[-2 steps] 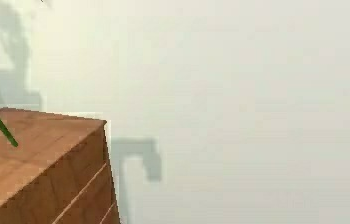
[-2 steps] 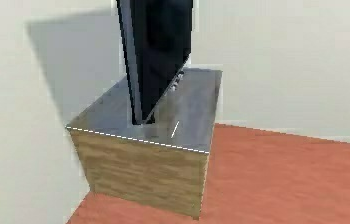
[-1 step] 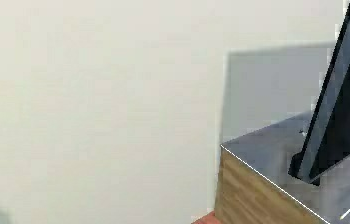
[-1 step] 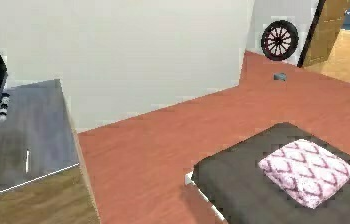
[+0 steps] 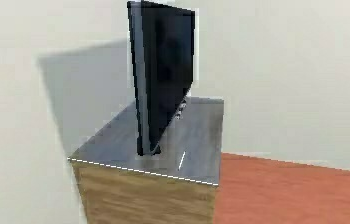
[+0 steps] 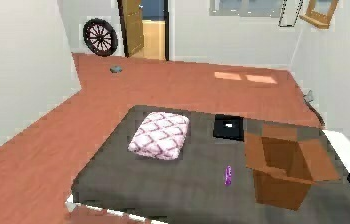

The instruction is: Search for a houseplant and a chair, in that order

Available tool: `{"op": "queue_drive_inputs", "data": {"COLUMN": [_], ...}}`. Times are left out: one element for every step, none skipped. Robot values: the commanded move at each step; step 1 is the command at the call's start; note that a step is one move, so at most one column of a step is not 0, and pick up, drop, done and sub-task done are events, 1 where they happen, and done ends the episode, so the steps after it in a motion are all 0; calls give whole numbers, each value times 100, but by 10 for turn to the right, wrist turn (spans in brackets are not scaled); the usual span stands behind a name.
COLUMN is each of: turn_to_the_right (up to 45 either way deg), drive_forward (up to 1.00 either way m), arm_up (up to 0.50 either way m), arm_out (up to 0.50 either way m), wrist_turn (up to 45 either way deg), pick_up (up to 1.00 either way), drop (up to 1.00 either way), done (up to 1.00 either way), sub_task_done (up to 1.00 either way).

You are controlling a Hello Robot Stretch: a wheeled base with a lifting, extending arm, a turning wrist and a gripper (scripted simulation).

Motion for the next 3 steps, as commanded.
{"op": "queue_drive_inputs", "data": {"turn_to_the_right": [360,0,60], "drive_forward": [0,100,0], "arm_up": [0,0,0], "arm_out": [0,0,0], "wrist_turn": [0,0,0], "pick_up": [0,0,0], "drop": [0,0,0], "done": [0,0,0], "sub_task_done": [0,0,0]}}
